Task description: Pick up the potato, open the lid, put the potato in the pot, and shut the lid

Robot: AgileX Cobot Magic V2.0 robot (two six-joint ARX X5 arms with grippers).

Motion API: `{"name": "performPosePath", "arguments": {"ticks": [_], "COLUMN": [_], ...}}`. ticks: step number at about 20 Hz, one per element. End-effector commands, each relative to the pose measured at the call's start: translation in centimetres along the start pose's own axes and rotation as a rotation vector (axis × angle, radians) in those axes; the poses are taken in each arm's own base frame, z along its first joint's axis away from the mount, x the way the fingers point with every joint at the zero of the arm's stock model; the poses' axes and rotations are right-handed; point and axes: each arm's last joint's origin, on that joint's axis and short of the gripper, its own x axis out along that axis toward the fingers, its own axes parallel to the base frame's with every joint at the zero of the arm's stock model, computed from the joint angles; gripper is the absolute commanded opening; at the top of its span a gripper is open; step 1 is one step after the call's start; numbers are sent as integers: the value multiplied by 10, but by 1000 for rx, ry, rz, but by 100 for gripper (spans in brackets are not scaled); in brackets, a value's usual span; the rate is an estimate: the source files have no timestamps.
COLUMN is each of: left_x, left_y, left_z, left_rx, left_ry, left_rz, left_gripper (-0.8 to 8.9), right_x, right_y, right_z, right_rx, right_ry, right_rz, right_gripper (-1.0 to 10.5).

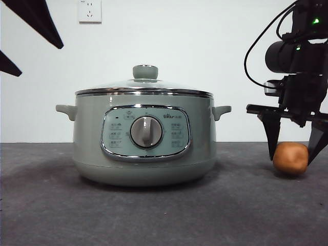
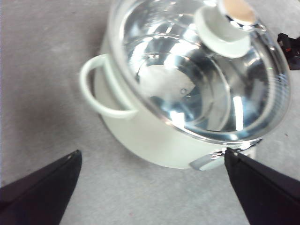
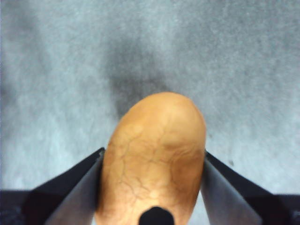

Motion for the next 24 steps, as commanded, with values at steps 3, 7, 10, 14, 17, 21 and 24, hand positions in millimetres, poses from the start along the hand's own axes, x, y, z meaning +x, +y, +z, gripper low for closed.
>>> {"name": "performPosePath", "arguments": {"ticks": [3, 7, 10, 14, 17, 21, 24], "left_x": [1, 14, 34, 71, 94, 110, 121], "left_y": [-12, -26, -36, -51, -63, -79, -85], "left_z": [20, 47, 70, 102, 121, 128, 121], "left_rx": [52, 88, 109, 141, 193, 255, 290], "left_ry": [-17, -4, 28, 66, 87, 110, 155], "left_rz": [-37, -79, -96, -88, -70, -14, 5], "left_gripper": [784, 784, 784, 784, 783, 781, 781], "right_x": [-42, -83, -113, -148, -169, -187, -194], "right_y": [-2, -7, -11, -15, -18, -21, -23], "right_z": [-12, -34, -54, -75, -89, -104, -113], "right_rx": [-117, -221, -280, -282, -287, -293, -293], "right_ry": [-15, 22, 39, -9, -52, -86, -93], "right_rz": [6, -2, 1, 56, 87, 118, 120], "right_gripper": [-3, -2, -2, -2, -2, -2, -2]}}
